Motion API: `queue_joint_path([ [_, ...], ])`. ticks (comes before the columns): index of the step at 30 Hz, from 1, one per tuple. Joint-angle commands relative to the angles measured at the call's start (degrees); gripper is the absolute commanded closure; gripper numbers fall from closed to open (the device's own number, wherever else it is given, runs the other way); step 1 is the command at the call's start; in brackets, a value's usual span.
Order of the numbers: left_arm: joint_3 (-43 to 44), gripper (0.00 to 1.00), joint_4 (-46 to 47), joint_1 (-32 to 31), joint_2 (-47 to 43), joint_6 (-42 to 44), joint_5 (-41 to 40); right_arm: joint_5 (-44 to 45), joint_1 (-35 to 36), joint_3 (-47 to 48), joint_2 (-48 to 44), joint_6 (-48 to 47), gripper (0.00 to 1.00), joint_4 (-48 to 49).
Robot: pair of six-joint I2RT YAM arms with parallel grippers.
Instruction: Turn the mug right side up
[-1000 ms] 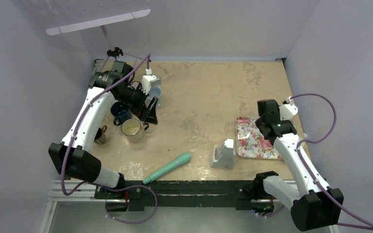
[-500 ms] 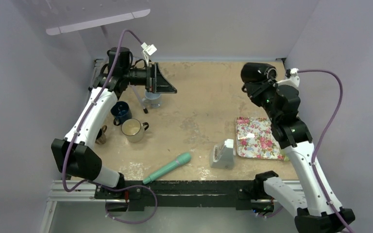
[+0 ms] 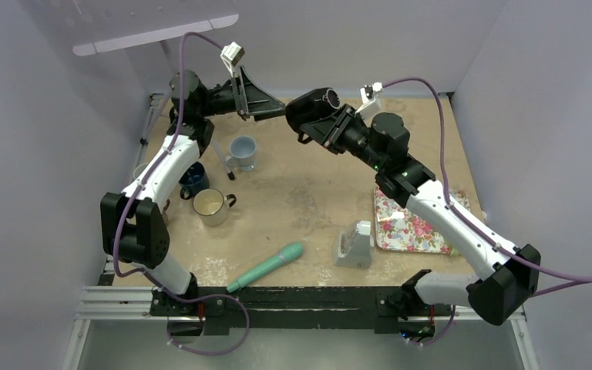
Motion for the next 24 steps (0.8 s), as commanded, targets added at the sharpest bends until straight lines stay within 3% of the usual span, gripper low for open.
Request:
queue_joint_path([
  [1,0.14,0.07,3.86,-0.17,-1.0,-2.83,0.85,-1.41,1.59,5.59,0.12,1.74,1.0,13.77],
  [6,-0.21,0.14,4.42,-0.28,-1.16,-3.08,0.96,-2.35,2.46,6.49,3.23,3.11,1.0,14.71],
  [10,-0.14,0.14,-0.57,-0.13,-1.43,1.41,0.97,3.62,2.46,5.88,3.26,4.14,1.0,9.69],
  [17,2.56,0.13,-36.65,0.45,-0.63,29.06,-2.64,9.68,2.39,3.73,1.54,4.28,1.0,4.19],
  [24,5.73,0.13,-50.62,0.42,-0.93,42.83,-3.79,10.59,1.66,3.36,2.64,2.92,1.0,2.83],
])
